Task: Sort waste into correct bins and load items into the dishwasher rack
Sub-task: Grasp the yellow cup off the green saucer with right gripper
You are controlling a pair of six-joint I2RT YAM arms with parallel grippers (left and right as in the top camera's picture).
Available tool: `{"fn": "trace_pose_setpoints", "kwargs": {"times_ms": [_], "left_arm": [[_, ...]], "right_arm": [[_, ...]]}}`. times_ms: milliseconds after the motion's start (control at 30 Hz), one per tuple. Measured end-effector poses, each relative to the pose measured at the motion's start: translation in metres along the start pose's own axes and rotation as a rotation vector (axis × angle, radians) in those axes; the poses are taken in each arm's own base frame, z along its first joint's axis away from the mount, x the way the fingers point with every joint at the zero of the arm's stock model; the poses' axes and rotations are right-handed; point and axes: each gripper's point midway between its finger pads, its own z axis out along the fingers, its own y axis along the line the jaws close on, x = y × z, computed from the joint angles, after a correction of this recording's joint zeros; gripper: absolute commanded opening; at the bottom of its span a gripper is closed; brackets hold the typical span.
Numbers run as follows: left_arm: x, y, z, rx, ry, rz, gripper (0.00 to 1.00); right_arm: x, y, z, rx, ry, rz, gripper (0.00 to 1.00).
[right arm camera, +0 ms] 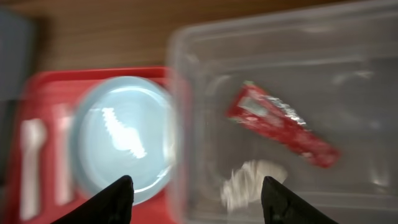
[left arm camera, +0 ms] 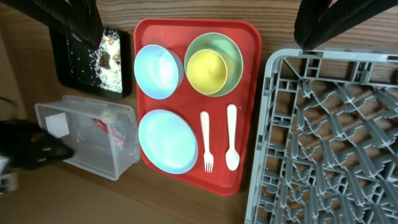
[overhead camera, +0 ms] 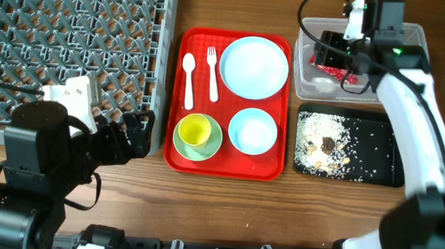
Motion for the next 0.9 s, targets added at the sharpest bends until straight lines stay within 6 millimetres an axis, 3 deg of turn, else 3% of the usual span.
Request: {"fn": "trace_pose_setpoints", "kwargs": {"times_ms": [167, 200, 300, 400, 500, 600, 800, 900], "left_arm": [[0.0, 0.0, 0.0, -0.001, 0.0, 0.0, 1.0], [0.0, 0.0, 0.0, 0.0, 0.0, 0.0, 1.0], [0.0, 0.0, 0.0, 0.0, 0.0, 0.0, 1.0], [0.0, 0.0, 0.0, 0.0, 0.0, 0.0, 1.0], [0.0, 0.0, 0.0, 0.0, 0.0, 0.0, 1.0], [0.0, 0.0, 0.0, 0.0, 0.0, 0.0, 1.0], [0.0, 0.0, 0.0, 0.0, 0.0, 0.0, 1.0], [0.0, -0.001, 0.0, 0.005, 0.002, -0.003, 1.0]], "right_arm": [[0.0, 0.077, -0.088, -0.209, -0.099, -0.104, 0.57], [0.008, 0.094, -0.104, -0.247, -0.096, -0.131, 0.55], [0.038, 0.134, -0.128, -0.341, -0.035, -0.176, 0.51], [0.073, 0.165, -0.124, -0.393, 0.087, -0.188, 0.56], [0.101, 0.173, -0.105, -0.344, 0.193, -0.169, 0.58], [0.108, 0.168, -0.094, -0.29, 0.227, -0.133, 0.59], [0.112, 0.174, -0.097, -0.322, 0.249, -0.127, 0.59], [0.119, 0.183, -0.1, -0.353, 0.268, -0.145, 0.52]]}}
